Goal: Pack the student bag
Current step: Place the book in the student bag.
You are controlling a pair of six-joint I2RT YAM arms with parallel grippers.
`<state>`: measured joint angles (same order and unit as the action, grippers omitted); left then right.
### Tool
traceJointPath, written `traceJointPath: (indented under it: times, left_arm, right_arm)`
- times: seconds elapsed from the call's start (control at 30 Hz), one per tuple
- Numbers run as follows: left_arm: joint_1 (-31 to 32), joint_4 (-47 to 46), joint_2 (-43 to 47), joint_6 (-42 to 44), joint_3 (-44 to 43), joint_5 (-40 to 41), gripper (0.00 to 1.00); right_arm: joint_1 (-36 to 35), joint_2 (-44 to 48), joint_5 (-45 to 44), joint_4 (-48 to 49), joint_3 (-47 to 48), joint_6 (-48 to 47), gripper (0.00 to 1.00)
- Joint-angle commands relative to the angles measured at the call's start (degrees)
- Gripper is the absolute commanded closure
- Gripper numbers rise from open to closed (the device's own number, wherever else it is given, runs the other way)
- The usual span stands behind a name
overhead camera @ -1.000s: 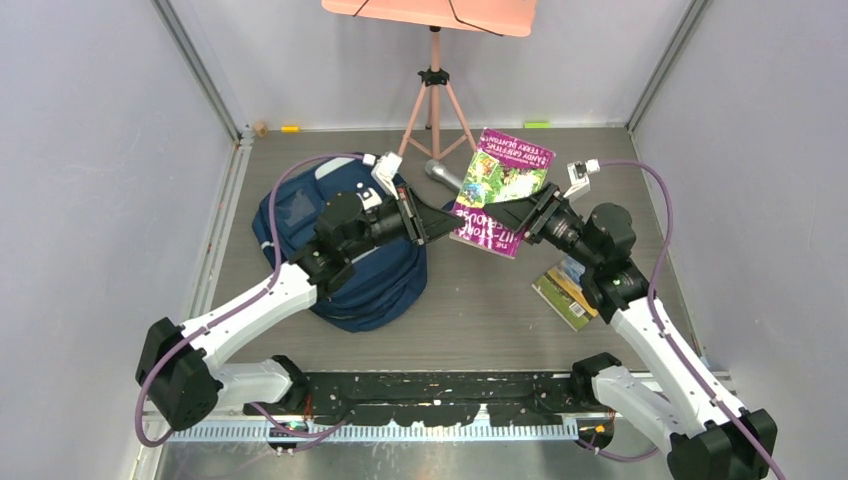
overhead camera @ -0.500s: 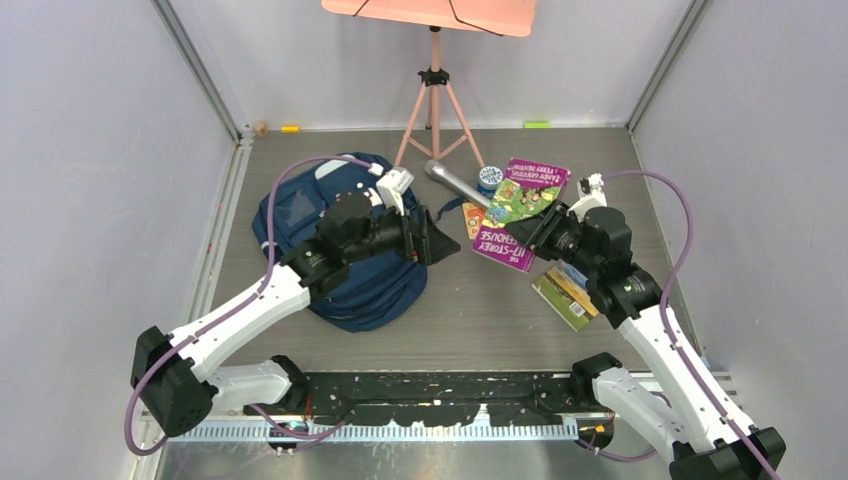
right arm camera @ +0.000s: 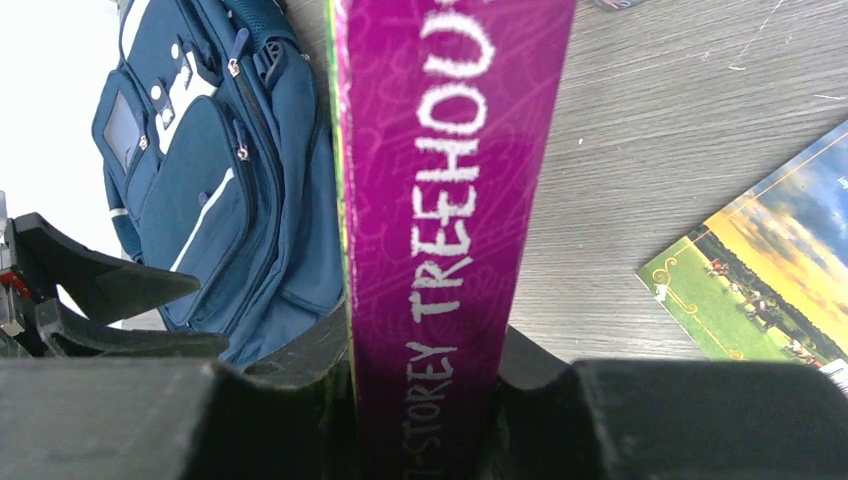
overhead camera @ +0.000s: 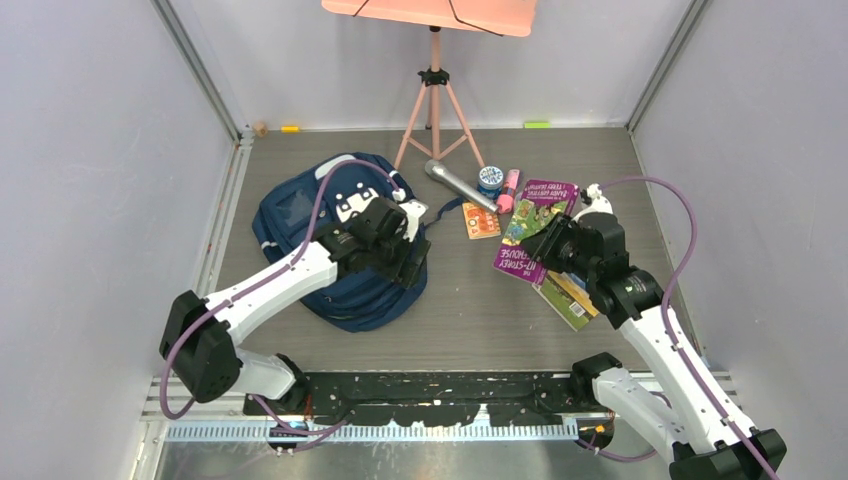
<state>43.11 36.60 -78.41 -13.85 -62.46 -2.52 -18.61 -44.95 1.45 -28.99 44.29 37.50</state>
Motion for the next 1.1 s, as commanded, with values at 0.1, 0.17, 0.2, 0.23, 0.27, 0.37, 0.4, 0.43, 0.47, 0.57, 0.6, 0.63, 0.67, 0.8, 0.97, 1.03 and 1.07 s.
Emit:
traceJointPath:
  times: [0.1, 0.17, 0.2, 0.23, 0.27, 0.37, 0.4, 0.43, 0.47, 0.57, 0.6, 0.63, 0.67, 0.8, 0.97, 1.03, 1.07]
  left_arm:
    - [0.58, 3.93, -3.82, 1.74, -0.27, 4.63, 0.40]
    - [1.01, 4.12, -4.83, 1.72, -0.17, 6.43, 0.41]
    - [1.21, 4.28, -5.27, 1.64, -0.13, 7.79, 0.42]
    - [1.27, 4.49, -5.70, 1.57, -0.20, 9.05, 0.42]
    - [1.27, 4.61, -6.03, 1.36, -0.27, 9.28, 0.43]
    - [1.27, 3.12, -6.40, -0.05, 0.48, 7.49, 0.42]
    - [1.34, 2.29, -6.38, -0.57, 0.97, 7.00, 0.42]
    - [1.40, 1.69, -6.51, -0.91, 1.33, 7.07, 0.42]
    - [1.44, 1.49, -6.76, -1.14, 1.44, 7.72, 0.42]
    - [1.86, 2.69, -8.16, -1.13, 1.01, 11.47, 0.44]
    - [2.08, 3.21, -8.57, -1.03, 0.77, 12.71, 0.44]
    - [2.33, 3.62, -8.91, -0.94, 0.69, 13.81, 0.45]
    - [2.66, 3.99, -9.27, -0.88, 0.58, 14.91, 0.45]
    - [3.41, 5.13, -9.74, -0.90, 0.08, 18.26, 0.50]
    - [4.43, 7.62, -9.73, -0.35, -1.22, 23.09, 0.52]
    - [4.44, 9.22, -9.50, -0.55, -2.15, 25.05, 0.54]
    - [4.44, 9.70, -9.10, -0.69, -2.55, 25.12, 0.56]
  right_arm:
    - [0.09, 2.30, -3.43, 3.94, 0.71, -2.36, 0.99]
    - [0.06, 2.44, -3.66, 3.60, 0.61, -2.54, 0.99]
    - [0.09, 2.56, -3.72, 3.47, 0.57, -2.63, 0.99]
    - [0.08, 2.75, -3.73, 3.36, 0.37, -2.66, 0.99]
    - [0.09, 2.93, -3.71, 3.39, 0.27, -2.77, 0.99]
    - [0.07, 3.30, -3.94, 3.44, -0.26, -2.70, 0.99]
    - [0.07, 3.34, -4.05, 3.43, -0.35, -2.74, 0.99]
    - [0.07, 3.34, -4.03, 3.49, -0.46, -2.80, 0.99]
    - [0.07, 3.32, -3.96, 3.45, -0.49, -2.89, 0.99]
    - [0.05, 3.28, -3.96, 3.23, -0.44, -3.03, 0.99]
    - [0.06, 3.37, -4.03, 3.15, -0.44, -3.10, 0.99]
    - [0.06, 3.51, -4.18, 3.15, -0.44, -3.16, 0.99]
    - [0.07, 3.57, -4.27, 3.04, -0.48, -3.25, 0.99]
    - [0.07, 4.02, -4.54, 3.00, -0.81, -3.31, 0.99]
    - [0.08, 3.83, -4.43, 2.86, -0.98, -3.32, 0.99]
    - [0.10, 3.94, -4.55, 2.67, -0.93, -3.51, 0.99]
    - [0.03, 4.02, -4.67, 2.57, -0.93, -3.45, 0.99]
